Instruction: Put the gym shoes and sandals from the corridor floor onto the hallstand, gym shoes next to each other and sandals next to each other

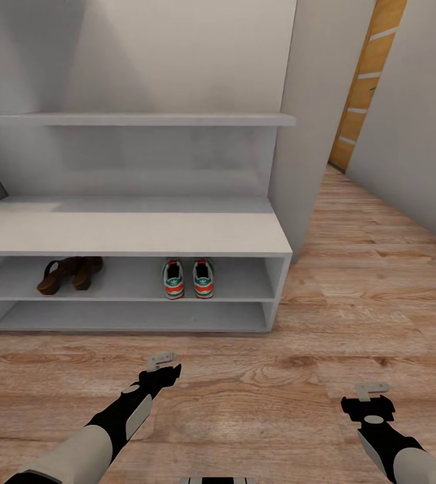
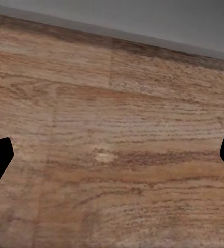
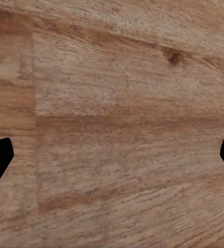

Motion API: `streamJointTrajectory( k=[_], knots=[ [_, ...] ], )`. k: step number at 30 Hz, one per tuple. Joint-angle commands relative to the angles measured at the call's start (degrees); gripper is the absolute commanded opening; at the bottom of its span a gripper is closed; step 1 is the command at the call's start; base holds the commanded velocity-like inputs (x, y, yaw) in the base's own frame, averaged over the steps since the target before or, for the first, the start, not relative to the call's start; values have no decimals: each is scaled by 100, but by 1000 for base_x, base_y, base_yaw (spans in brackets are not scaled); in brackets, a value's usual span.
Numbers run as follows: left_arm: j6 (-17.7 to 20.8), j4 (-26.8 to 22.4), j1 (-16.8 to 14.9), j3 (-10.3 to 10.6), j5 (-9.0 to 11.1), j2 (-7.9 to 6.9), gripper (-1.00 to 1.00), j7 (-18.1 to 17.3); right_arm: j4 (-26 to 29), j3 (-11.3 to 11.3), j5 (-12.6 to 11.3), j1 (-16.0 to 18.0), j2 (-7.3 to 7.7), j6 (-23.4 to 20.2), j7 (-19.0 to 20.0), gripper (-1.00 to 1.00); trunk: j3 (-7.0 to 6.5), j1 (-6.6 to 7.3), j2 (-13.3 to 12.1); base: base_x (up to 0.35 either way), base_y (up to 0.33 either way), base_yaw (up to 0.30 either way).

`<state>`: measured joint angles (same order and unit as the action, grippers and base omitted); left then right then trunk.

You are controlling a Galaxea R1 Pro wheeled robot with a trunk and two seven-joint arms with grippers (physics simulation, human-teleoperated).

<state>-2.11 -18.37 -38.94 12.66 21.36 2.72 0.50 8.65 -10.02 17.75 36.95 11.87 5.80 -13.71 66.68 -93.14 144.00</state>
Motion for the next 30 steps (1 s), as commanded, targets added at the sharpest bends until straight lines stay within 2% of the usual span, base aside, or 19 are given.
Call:
streamJointTrajectory(
  k=[1, 30],
  knots=[
    [0, 0, 0, 0, 0, 0, 100, -1, 1, 0, 0, 1, 0, 0, 0, 100, 0, 0, 0, 0, 0, 0],
    [0, 0, 0, 0, 0, 0, 100, 3, -3, 0, 0, 0, 0, 0, 0, 100, 0, 0, 0, -2, 0, 0]
  ],
)
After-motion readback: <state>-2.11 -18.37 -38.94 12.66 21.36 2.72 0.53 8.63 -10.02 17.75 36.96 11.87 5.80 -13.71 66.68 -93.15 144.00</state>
